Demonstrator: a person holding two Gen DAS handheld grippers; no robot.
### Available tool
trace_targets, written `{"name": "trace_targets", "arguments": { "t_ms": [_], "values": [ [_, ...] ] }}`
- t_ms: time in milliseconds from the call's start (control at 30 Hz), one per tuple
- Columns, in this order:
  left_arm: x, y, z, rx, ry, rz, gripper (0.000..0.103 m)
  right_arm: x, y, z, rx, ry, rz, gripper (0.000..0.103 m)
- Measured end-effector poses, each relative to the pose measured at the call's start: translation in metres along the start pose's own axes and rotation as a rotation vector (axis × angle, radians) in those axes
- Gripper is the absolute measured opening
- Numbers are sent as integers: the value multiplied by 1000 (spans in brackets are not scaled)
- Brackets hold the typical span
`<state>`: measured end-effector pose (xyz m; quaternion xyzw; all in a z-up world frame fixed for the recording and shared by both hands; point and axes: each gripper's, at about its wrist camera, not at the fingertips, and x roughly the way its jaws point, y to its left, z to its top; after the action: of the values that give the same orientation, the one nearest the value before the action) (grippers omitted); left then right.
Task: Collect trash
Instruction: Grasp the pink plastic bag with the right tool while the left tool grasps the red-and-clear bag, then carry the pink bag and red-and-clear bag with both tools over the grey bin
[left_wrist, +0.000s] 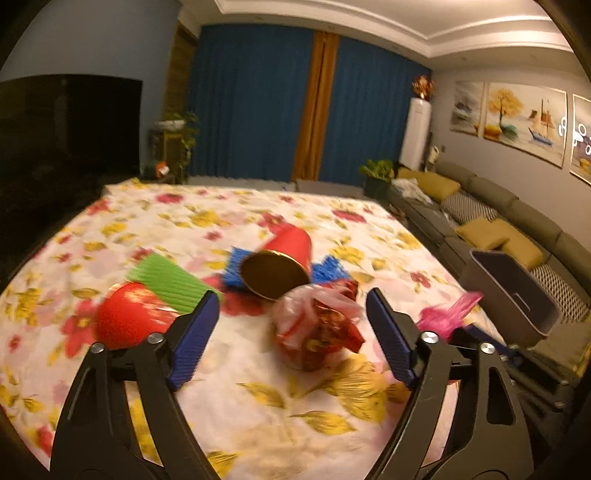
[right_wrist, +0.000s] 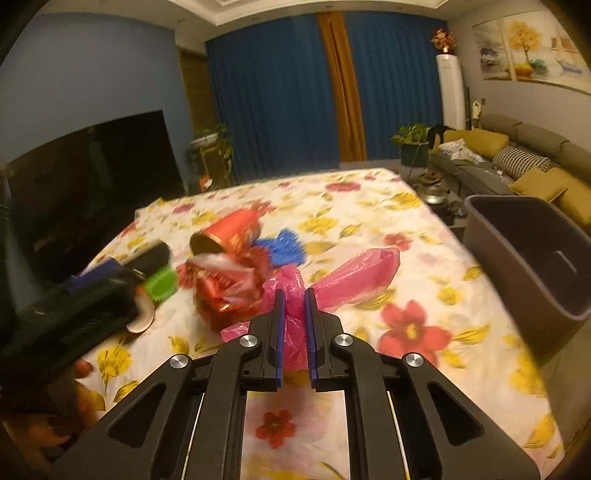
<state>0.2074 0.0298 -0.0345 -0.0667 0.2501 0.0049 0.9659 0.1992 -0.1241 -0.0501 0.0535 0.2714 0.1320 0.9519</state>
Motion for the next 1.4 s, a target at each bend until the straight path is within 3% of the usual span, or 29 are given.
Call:
{"name": "trace_targets", "arguments": {
  "t_ms": [300,367,533,633,967,1400],
  "values": [
    [40,-11,-8,12,117,-52,36,-24,-24,9,32,-60,-23,11],
    [43,-12,-10,12,128,-69,24,-27,-27,10,37,-69,-25,11],
    [37,-17,-15,38,110,-91,13,-33,-30,10,38,-80,-31,11],
    [30,-14,-15,24,92,-100,8,-38,-31,11,36,-89,-36,11],
    [-26,-9,1,-22,-41,-127,7,-60,-34,17,22,-141,-60,11],
    [-61,-35,7,15,-92,-166,7,-87,-45,20,9,-187,-97,11]
  ]
}}
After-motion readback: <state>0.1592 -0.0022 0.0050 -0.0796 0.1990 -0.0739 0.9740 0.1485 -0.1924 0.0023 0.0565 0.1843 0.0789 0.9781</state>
